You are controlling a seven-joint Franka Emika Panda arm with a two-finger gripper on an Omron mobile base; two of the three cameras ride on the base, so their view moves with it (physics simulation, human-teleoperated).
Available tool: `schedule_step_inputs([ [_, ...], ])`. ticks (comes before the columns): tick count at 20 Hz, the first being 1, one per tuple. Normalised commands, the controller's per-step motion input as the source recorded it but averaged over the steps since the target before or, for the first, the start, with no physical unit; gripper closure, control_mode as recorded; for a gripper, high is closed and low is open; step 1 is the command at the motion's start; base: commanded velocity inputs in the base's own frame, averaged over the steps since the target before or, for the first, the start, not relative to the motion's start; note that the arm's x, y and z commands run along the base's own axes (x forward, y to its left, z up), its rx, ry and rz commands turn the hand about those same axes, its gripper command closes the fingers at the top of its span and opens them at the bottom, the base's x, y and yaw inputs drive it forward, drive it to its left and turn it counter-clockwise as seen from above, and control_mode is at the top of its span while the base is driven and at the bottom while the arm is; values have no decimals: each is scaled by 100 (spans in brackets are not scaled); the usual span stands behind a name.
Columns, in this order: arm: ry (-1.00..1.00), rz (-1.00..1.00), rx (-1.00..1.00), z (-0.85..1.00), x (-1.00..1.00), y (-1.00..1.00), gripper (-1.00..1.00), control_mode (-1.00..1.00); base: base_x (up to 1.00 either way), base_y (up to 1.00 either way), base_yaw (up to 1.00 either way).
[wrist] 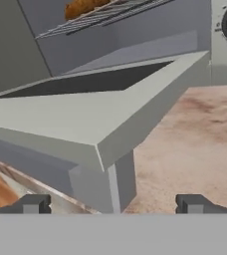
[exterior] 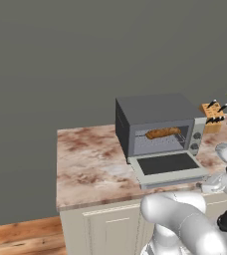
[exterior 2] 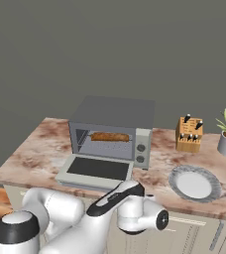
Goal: Pull the toaster oven rack outwards. Pick up the baguette from the plate and place it on the toaster oven rack. Close the toaster oven door fully and set the temperature to the lowest setting.
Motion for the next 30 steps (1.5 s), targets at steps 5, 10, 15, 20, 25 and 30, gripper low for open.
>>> schedule_step_inputs([
  [5,-7,0,16,0,24,12,-100,-100,0,0,0],
  [10,-18,0,16,23,10,14,-100,-100,0,0,0],
  [15,-20,-1,13,41,5,26,-100,-100,0,0,0],
  [20,-16,-8,7,56,0,45,-100,-100,0,0,0],
  [25,-6,-13,1,57,0,56,-100,-100,0,0,0],
  [30,-1,-16,0,67,4,63,-100,-100,0,0,0],
])
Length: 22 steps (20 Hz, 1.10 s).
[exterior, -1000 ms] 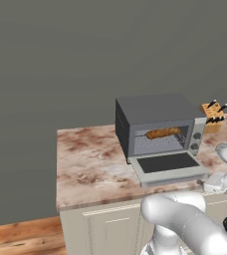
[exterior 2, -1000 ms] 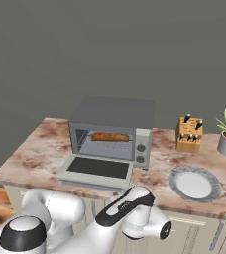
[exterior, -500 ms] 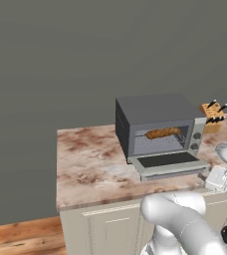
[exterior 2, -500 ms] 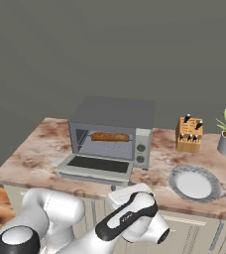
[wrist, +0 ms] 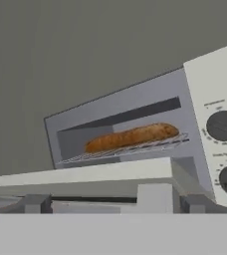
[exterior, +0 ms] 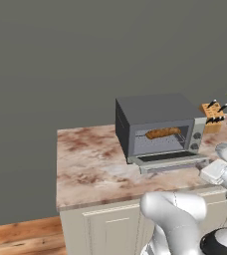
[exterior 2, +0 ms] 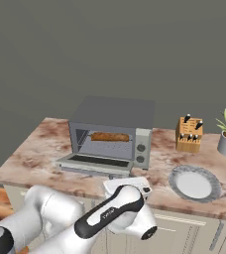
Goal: Pull the toaster oven rack outwards. Pick up the baguette from the plate and place it on the toaster oven rack. Close the toaster oven door fully and set the temperature to the lowest setting.
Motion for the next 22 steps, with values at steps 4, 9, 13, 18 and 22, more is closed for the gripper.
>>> schedule_step_inputs([
  [4,0,-18,0,60,8,63,-100,-100,0,0,0],
  [9,0,-17,0,53,13,65,-100,-100,0,0,0],
  [13,0,-15,0,47,26,71,-100,-100,0,0,0],
  [18,0,-13,0,56,36,72,-100,-100,0,0,0],
  [22,0,-12,0,49,36,74,-100,-100,0,0,0],
])
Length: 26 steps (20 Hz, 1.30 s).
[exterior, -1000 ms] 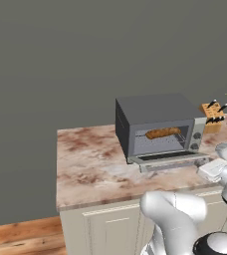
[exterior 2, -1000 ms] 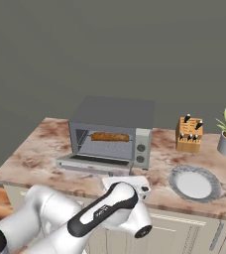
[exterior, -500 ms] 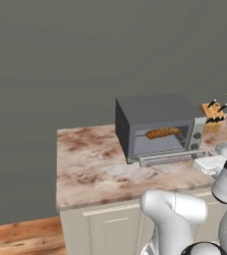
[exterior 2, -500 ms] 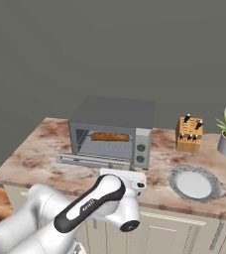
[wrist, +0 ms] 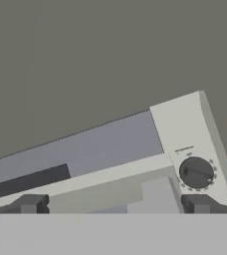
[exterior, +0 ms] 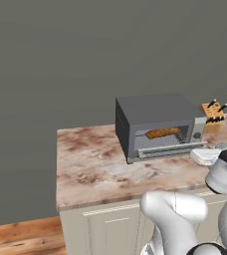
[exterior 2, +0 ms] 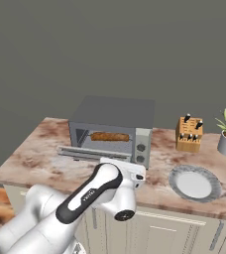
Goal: Pull the toaster oven rack outwards. Pick up the baguette from the plate and place it on the toaster oven rack. Close the toaster oven door fully and set the temperature to the lowest setting.
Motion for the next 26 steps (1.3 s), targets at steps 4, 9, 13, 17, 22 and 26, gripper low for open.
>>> schedule_step_inputs([
  [4,0,-12,0,45,36,76,-100,-100,0,0,0],
  [9,0,-13,0,39,41,81,-100,-100,0,0,0],
  [13,0,-14,0,33,42,83,-100,-100,0,0,0],
  [17,0,-17,0,23,40,81,-100,-100,0,0,0],
  [22,0,-22,0,18,39,82,-100,-100,0,0,0],
  [26,1,-25,0,14,40,87,-100,-100,0,0,0],
])
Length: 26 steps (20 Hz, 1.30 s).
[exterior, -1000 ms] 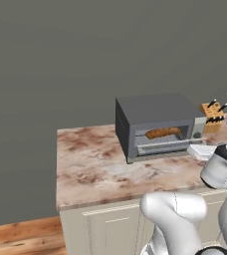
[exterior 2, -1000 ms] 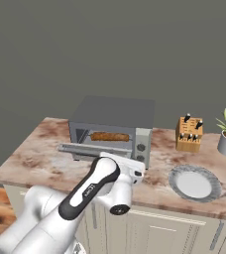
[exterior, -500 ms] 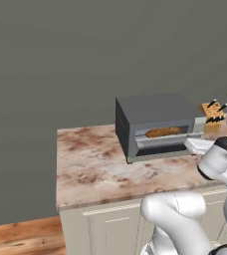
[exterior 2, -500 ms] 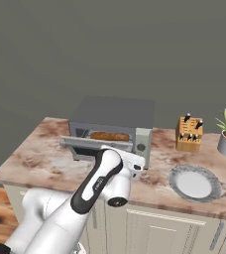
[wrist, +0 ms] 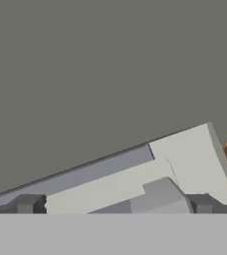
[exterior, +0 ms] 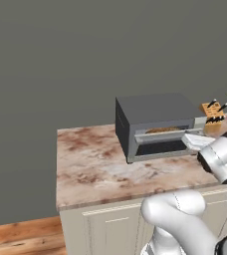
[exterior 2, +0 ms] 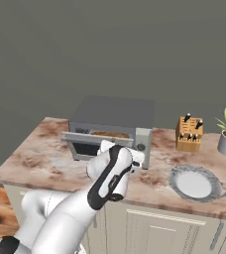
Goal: Pull the toaster oven rack outwards. Pick up the baguette from the plate and place it on the toaster oven rack. Close the toaster oven door fully and set the temperature to the lowest setting.
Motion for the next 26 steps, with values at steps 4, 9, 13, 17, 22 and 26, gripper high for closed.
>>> schedule_step_inputs([
  [4,1,-28,0,16,41,91,-100,-100,0,0,0],
  [9,0,-29,0,16,36,93,-100,-100,0,0,0],
  [13,0,-29,0,17,34,97,-100,-100,0,0,0],
  [17,0,-30,0,21,36,100,-100,-100,0,0,0],
  [22,0,-31,-2,24,38,100,-100,-100,0,0,0],
  [26,0,-32,-2,18,40,100,-100,-100,0,0,0],
])
